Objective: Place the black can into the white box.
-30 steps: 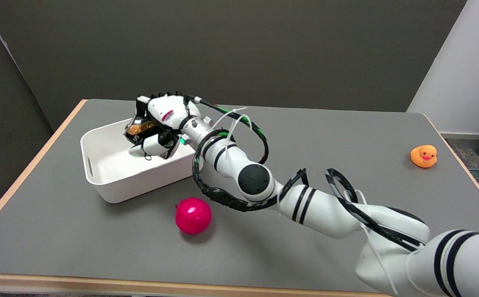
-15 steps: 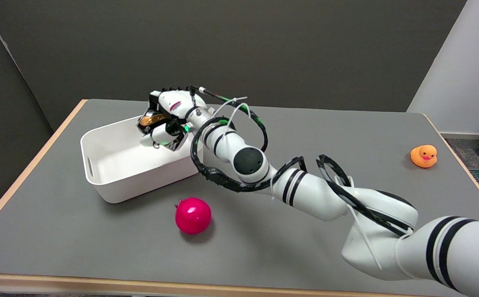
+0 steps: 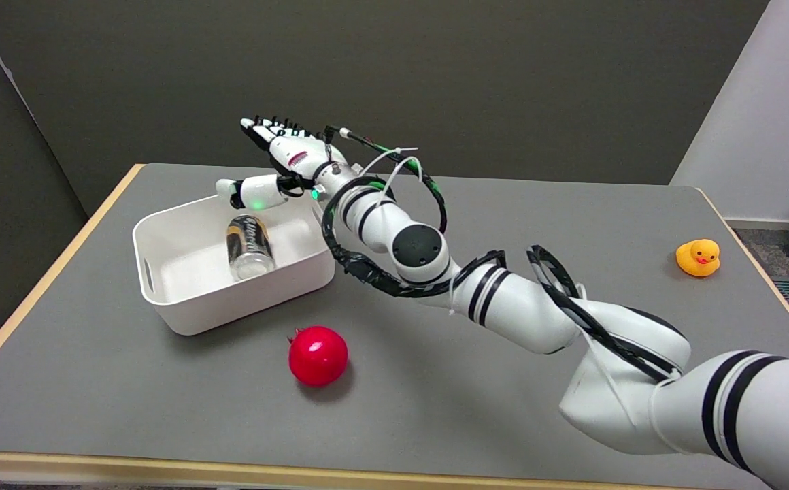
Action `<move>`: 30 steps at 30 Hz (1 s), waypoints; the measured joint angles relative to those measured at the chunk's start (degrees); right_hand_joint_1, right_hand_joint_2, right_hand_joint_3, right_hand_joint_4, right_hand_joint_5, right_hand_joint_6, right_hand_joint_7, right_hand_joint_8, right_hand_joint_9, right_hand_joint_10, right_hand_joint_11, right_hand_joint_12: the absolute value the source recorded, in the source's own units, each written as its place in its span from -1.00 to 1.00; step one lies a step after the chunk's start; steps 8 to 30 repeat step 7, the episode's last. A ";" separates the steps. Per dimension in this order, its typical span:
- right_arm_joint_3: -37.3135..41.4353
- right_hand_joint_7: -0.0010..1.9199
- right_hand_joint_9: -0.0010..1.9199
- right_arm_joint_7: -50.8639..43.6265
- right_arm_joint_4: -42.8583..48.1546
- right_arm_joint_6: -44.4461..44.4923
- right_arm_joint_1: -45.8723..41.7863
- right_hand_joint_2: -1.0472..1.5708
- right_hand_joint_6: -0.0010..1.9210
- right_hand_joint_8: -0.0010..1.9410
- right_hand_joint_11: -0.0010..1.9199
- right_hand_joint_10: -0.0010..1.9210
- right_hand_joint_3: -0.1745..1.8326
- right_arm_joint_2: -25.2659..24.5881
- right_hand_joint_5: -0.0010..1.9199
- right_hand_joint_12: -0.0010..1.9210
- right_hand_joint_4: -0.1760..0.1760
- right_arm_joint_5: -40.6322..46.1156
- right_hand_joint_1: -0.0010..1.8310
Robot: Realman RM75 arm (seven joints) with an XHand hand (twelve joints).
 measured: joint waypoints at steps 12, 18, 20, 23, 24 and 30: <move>3.97 -1.00 -1.00 -1.37 5.43 0.70 -2.79 0.23 -1.00 -1.00 -1.00 -1.00 0.09 1.85 -1.00 -0.55 0.28 1.31 -0.79; 3.97 -1.00 -1.00 -1.37 5.43 0.70 -2.79 0.23 -1.00 -1.00 -1.00 -1.00 0.09 1.85 -1.00 -0.55 0.28 1.31 -0.79; 3.97 -1.00 -1.00 -1.37 5.43 0.70 -2.79 0.23 -1.00 -1.00 -1.00 -1.00 0.09 1.85 -1.00 -0.55 0.28 1.31 -0.79; 3.97 -1.00 -1.00 -1.37 5.43 0.70 -2.79 0.23 -1.00 -1.00 -1.00 -1.00 0.09 1.85 -1.00 -0.55 0.28 1.31 -0.79; 3.97 -1.00 -1.00 -1.37 5.43 0.70 -2.79 0.23 -1.00 -1.00 -1.00 -1.00 0.09 1.85 -1.00 -0.55 0.28 1.31 -0.79; 3.97 -1.00 -1.00 -1.37 5.43 0.70 -2.79 0.23 -1.00 -1.00 -1.00 -1.00 0.09 1.85 -1.00 -0.55 0.28 1.31 -0.79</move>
